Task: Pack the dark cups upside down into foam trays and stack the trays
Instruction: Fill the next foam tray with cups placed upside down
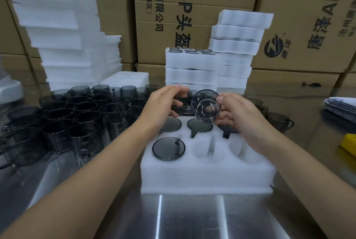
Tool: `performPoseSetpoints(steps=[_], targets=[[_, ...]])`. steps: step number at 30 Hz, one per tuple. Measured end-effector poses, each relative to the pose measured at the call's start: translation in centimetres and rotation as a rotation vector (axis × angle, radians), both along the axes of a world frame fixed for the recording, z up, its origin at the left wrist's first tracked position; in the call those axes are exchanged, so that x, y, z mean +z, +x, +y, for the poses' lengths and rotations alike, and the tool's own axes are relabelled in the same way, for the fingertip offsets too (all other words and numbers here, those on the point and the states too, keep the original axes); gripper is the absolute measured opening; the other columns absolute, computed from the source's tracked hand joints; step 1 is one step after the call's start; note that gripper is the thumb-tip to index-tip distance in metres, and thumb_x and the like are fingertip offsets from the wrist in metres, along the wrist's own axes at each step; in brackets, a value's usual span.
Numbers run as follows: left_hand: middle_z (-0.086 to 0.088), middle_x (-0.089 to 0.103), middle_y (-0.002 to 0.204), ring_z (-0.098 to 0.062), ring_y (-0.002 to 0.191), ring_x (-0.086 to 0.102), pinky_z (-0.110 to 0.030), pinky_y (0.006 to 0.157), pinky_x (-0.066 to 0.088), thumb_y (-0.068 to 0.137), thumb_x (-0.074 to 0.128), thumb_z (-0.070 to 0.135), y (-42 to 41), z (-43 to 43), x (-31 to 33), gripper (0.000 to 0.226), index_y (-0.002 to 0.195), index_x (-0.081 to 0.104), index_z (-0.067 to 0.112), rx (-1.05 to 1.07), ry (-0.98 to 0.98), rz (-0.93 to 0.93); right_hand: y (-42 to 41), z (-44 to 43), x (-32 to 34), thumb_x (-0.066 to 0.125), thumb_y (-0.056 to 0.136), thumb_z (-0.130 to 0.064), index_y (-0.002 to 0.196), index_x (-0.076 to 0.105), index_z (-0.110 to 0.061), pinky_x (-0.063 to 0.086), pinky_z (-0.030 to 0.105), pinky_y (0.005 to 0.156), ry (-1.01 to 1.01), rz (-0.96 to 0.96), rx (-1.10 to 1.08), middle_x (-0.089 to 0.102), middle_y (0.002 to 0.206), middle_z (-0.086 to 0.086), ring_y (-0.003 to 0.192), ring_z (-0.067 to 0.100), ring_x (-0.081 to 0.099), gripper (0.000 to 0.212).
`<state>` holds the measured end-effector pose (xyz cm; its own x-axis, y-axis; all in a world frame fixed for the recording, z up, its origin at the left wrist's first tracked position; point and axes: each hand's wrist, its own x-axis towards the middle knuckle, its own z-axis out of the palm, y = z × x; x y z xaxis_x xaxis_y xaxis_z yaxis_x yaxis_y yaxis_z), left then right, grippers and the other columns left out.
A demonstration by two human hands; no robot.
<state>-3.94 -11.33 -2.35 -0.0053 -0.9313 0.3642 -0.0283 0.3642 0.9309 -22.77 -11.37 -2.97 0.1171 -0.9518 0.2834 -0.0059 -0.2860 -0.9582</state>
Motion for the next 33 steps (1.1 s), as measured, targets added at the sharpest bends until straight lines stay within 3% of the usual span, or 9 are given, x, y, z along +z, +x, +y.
performPoseSetpoints(steps=[3,9,13,16,20,24,28,33], targets=[[0.01,0.071,0.078,0.0,0.069,0.057,-0.018,0.057,0.046,0.098,0.048,0.023,0.1,0.0,0.0,0.03,0.08,0.072,0.024,-0.011,0.008,-0.016,-0.1,-0.3,0.0,0.06,0.071,-0.035,0.083,0.064,-0.022,0.057,0.025,0.062,-0.009,-0.024,0.003,0.066,0.063,-0.007,0.055,0.008,0.061,0.018],[0.02,0.071,0.078,0.009,0.071,0.061,-0.011,0.058,0.047,0.085,0.068,0.015,-0.1,0.3,-0.4,0.015,0.081,0.072,0.029,-0.025,-0.106,-0.096,-0.2,-0.7,0.2,0.058,0.071,-0.036,0.096,0.064,-0.015,0.055,0.027,0.065,0.038,-0.105,-0.003,0.075,0.087,0.009,0.077,0.022,0.07,0.033],[0.017,0.072,0.082,0.007,0.077,0.064,-0.01,0.061,0.049,0.087,0.067,0.015,-0.1,0.0,-0.6,0.014,0.088,0.073,0.028,0.006,-0.104,-0.085,-0.3,-0.5,0.2,0.064,0.071,-0.043,0.105,0.064,-0.013,0.055,0.028,0.068,0.039,-0.097,-0.016,0.075,0.091,0.008,0.08,0.022,0.072,0.045],[0.012,0.072,0.089,0.006,0.078,0.065,-0.01,0.063,0.049,0.089,0.065,0.014,-0.1,-0.3,-0.8,0.014,0.093,0.073,0.024,0.015,-0.09,-0.083,-0.3,-0.2,0.1,0.071,0.08,-0.046,0.106,0.064,-0.013,0.056,0.032,0.074,0.014,-0.063,-0.007,0.074,0.096,0.007,0.085,0.026,0.072,0.042],[0.004,0.073,0.096,0.0,0.083,0.067,-0.011,0.066,0.05,0.091,0.063,0.011,0.0,-0.6,-0.9,0.016,0.102,0.072,0.015,0.018,-0.066,-0.08,-0.1,0.3,0.2,0.075,0.055,-0.056,0.097,0.061,-0.016,0.057,0.033,0.076,-0.019,-0.019,0.01,0.074,0.1,0.008,0.084,0.027,0.073,0.06],[0.001,0.073,0.099,-0.007,0.088,0.068,-0.014,0.071,0.052,0.09,0.062,0.007,0.0,-0.7,-1.0,0.018,0.104,0.071,0.015,0.009,-0.061,-0.048,-0.1,0.4,0.0,0.08,0.051,-0.047,0.098,0.06,-0.017,0.057,0.027,0.072,-0.072,-0.011,0.032,0.069,0.099,0.004,0.079,0.018,0.072,0.059],[0.005,0.07,0.095,0.001,0.081,0.066,-0.012,0.07,0.051,0.089,0.06,-0.002,0.1,-0.8,-0.9,0.024,0.099,0.068,0.019,-0.018,-0.09,0.004,-0.5,0.1,-0.4,0.091,0.054,-0.032,0.099,0.061,-0.023,0.055,0.036,0.087,-0.084,0.033,0.049,0.066,0.112,0.003,0.095,0.02,0.07,0.054],[0.003,0.07,0.1,-0.002,0.086,0.065,-0.015,0.074,0.053,0.088,0.061,-0.003,0.1,-0.8,-1.0,0.025,0.103,0.066,0.016,-0.034,-0.116,0.009,-0.7,-0.3,-0.5,0.079,0.059,-0.027,0.098,0.061,-0.029,0.053,0.026,0.079,-0.114,0.094,0.05,0.066,0.107,-0.007,0.087,0.01,0.07,0.043]])
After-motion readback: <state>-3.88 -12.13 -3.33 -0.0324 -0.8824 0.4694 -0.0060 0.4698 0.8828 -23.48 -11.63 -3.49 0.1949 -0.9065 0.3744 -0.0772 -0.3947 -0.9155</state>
